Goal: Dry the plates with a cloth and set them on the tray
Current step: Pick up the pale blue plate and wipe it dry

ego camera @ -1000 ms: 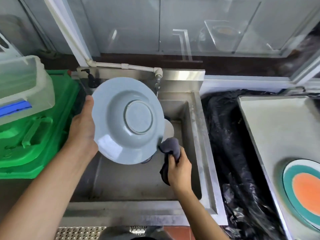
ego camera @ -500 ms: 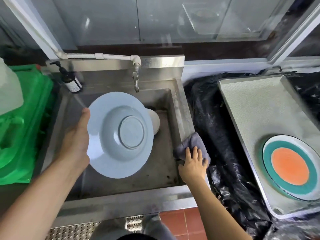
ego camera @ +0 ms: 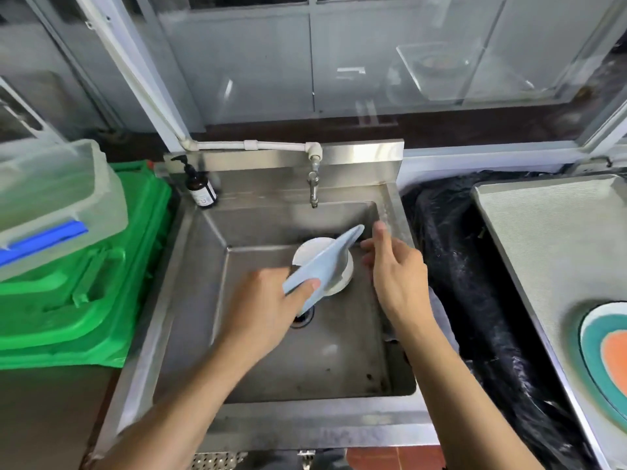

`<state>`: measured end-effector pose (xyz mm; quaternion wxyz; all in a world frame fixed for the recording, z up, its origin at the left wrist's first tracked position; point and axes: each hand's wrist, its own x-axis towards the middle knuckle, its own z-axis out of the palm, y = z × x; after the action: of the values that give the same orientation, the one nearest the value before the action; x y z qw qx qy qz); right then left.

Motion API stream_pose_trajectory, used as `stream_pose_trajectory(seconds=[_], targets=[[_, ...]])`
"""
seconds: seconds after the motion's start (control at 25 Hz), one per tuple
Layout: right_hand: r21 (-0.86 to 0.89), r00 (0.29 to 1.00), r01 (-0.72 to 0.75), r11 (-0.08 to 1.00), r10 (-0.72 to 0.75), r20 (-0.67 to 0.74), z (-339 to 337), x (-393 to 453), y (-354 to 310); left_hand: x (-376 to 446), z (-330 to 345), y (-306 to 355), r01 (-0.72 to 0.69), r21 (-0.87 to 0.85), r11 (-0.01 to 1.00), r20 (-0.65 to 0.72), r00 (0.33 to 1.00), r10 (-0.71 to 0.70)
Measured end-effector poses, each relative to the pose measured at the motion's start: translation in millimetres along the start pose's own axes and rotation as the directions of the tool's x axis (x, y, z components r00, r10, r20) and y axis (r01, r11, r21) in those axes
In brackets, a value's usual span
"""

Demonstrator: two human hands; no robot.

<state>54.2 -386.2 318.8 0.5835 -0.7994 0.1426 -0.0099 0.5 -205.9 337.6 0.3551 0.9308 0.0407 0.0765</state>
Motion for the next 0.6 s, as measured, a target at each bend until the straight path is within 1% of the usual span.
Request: stream_pose_trajectory(seconds=[0.04, 0.08, 0.12, 0.16, 0.2, 0.28, 0.36, 0.44, 0.52, 0.6], targets=[[0.017, 0.997, -0.068, 0.998, 0.067, 0.035, -1, 2, -10, -4, 2, 0, -0.160, 0.115, 0.980, 0.009, 0.987, 0.160], [-0.003, 0.990, -0.117, 0.993, 0.117, 0.075, -3, 4, -14, -9, 5, 0, -0.310, 0.229, 0.923, 0.019, 0.949, 0.314], [-0.044, 0.982, -0.152, 0.987, 0.156, 0.107, -3, 7, -14, -12, 5, -2, -0.418, 0.312, 0.853, 0.032, 0.902, 0.430], [-0.068, 0.971, -0.195, 0.978, 0.203, 0.125, -2, 7, -13, -14, 4, -6, -0.483, 0.367, 0.795, 0.063, 0.866, 0.496], [-0.052, 0.959, -0.245, 0.968, 0.250, 0.132, 0, 7, -12, -13, 3, -11, -0.520, 0.400, 0.755, 0.097, 0.843, 0.529], [0.061, 0.936, -0.335, 0.940, 0.324, 0.135, 5, 4, -3, -14, 0, -21, -0.548, 0.403, 0.733, 0.146, 0.829, 0.540], [0.123, 0.934, -0.350, 0.929, 0.337, 0.116, 10, -4, 6, -19, -1, -31, -0.555, 0.384, 0.738, 0.178, 0.828, 0.531], [0.158, 0.950, -0.313, 0.937, 0.305, 0.072, 15, -16, 13, -23, -4, -43, -0.536, 0.321, 0.781, 0.238, 0.844, 0.481], [0.189, 0.965, -0.261, 0.947, 0.261, 0.024, 17, -28, 17, -25, -10, -56, -0.468, 0.224, 0.855, 0.330, 0.862, 0.385], [0.209, 0.974, -0.218, 0.953, 0.226, -0.019, 16, -39, 17, -22, -19, -67, -0.442, 0.221, 0.869, 0.436, 0.842, 0.318]])
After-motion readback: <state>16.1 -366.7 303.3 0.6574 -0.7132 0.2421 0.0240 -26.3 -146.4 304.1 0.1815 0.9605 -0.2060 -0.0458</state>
